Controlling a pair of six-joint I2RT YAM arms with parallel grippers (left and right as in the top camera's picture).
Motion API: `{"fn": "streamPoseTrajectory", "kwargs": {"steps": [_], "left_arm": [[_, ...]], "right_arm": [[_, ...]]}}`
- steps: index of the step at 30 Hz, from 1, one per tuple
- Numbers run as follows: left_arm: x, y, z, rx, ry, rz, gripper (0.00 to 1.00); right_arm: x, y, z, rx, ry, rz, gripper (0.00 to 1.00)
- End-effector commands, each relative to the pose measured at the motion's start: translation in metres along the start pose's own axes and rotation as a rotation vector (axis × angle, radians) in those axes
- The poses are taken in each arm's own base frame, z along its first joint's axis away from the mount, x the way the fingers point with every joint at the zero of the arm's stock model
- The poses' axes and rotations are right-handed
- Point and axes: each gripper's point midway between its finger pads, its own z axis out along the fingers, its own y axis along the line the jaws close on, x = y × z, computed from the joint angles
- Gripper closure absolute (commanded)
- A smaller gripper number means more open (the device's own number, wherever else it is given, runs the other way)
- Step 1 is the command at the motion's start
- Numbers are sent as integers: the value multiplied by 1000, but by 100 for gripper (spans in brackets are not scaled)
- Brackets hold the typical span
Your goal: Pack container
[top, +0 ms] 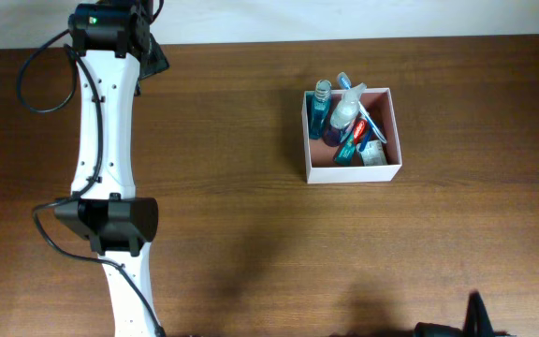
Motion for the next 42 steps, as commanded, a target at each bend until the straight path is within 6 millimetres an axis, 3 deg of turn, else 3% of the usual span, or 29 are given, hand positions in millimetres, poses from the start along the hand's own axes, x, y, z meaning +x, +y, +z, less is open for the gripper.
{"fn": "streamPoseTrajectory", "kwargs": {"steps": [1, 13, 21, 33, 42], "left_arm": [[1, 2, 6, -20, 4, -8, 1], [1, 2, 6, -20, 4, -8, 1], [1, 2, 6, -20, 4, -8, 1], [1, 2, 6, -20, 4, -8, 1], [1, 2, 6, -20, 4, -8, 1]], "right_arm": [[19, -6, 33, -17, -38, -103, 1], [76, -2, 124, -96, -114, -119, 1], [108, 3, 160, -131, -181, -114, 1], [137, 3, 192, -138, -247, -114, 1], [144, 3, 199, -139, -312, -116, 1]]}}
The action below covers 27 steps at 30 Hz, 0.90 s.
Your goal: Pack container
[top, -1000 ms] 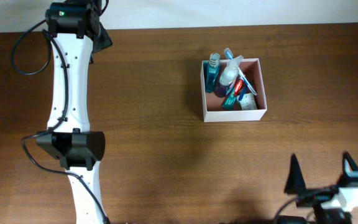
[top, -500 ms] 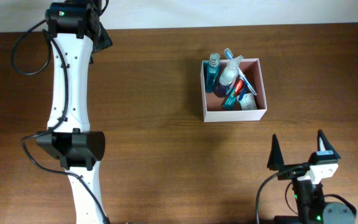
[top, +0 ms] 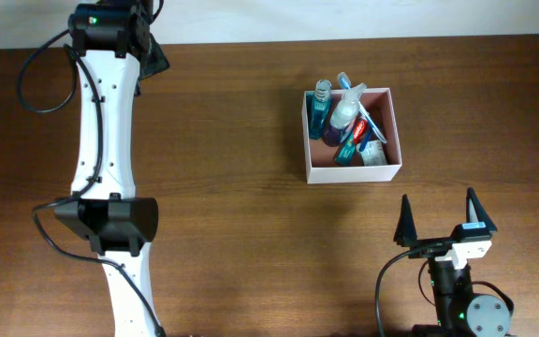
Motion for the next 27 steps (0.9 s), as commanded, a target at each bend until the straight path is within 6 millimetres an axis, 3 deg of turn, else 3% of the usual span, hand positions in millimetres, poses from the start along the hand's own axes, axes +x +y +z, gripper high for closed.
{"fn": "streamPoseTrajectory", "kwargs": {"steps": [1, 22, 27], "left_arm": [[1, 2, 6, -20, 4, -8, 1], [1, 2, 6, -20, 4, -8, 0], [1, 2, 6, -20, 4, -8, 1]], "right_arm": [[4, 1, 0, -2, -21, 7, 1], [38, 5, 2, -20, 38, 12, 1], [61, 7, 0, -28, 134, 23, 1]]}}
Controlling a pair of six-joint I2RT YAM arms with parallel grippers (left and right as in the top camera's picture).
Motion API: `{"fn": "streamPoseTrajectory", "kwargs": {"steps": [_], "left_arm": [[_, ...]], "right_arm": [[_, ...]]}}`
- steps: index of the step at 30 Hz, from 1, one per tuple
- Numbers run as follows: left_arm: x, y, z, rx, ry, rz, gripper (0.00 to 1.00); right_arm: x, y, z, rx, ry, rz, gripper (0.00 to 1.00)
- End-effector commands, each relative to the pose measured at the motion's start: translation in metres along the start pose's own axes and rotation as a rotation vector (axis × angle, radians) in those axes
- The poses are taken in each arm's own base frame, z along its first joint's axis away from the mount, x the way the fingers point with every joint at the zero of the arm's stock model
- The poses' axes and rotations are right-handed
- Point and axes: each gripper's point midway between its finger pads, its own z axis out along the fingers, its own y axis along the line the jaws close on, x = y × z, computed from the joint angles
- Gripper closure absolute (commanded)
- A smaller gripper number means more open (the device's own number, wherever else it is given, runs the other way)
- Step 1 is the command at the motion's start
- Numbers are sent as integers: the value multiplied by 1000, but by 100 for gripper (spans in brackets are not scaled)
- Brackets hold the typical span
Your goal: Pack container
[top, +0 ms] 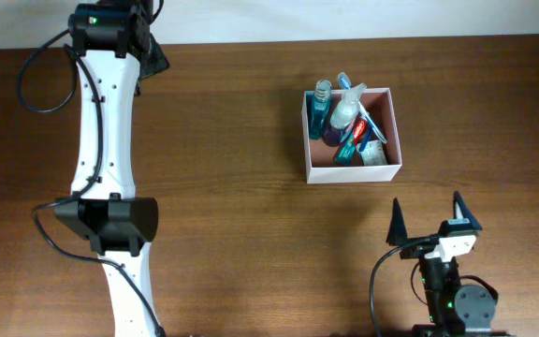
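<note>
A white box [354, 172] with a pinkish floor stands at the right of the table's middle. Packed into it are a blue bottle [320, 109], a white spray bottle [343, 109], a red-and-blue tube [350, 140] and other small toiletries. My right gripper [429, 219] stands open below the box, near the front edge, with nothing between its dark fingers [397, 227]. At the far left edge of the table is my left gripper [152, 56], where only a dark tip shows past the arm; its jaws are hidden.
The white left arm [103, 140] runs from the front edge up the left side of the brown wooden table [241, 187]. A black cable [28, 80] loops beside it at the back left.
The right gripper has shifted a little to the left and toward the front edge, still open. The box, its contents and the left arm have not moved.
At first only a dark tip of the right gripper showed at the bottom right edge. Then it stood open and in full view below the box. Now it sits slightly further left. The box stayed packed and still throughout.
</note>
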Motion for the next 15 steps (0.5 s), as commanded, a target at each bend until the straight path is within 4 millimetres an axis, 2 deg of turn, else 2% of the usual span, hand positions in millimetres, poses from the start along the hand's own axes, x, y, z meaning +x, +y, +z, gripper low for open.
{"fn": "streamPoseTrajectory", "kwargs": {"steps": [1, 5, 15], "left_arm": [[1, 1, 6, -19, 4, -8, 1], [1, 2, 6, -20, 4, -8, 0], [1, 2, 6, -20, 4, -8, 1]], "right_arm": [[13, 5, -1, -23, 47, 13, 1], [35, 6, -3, -26, 138, 23, 1], [34, 6, -3, -28, 132, 23, 1]]}}
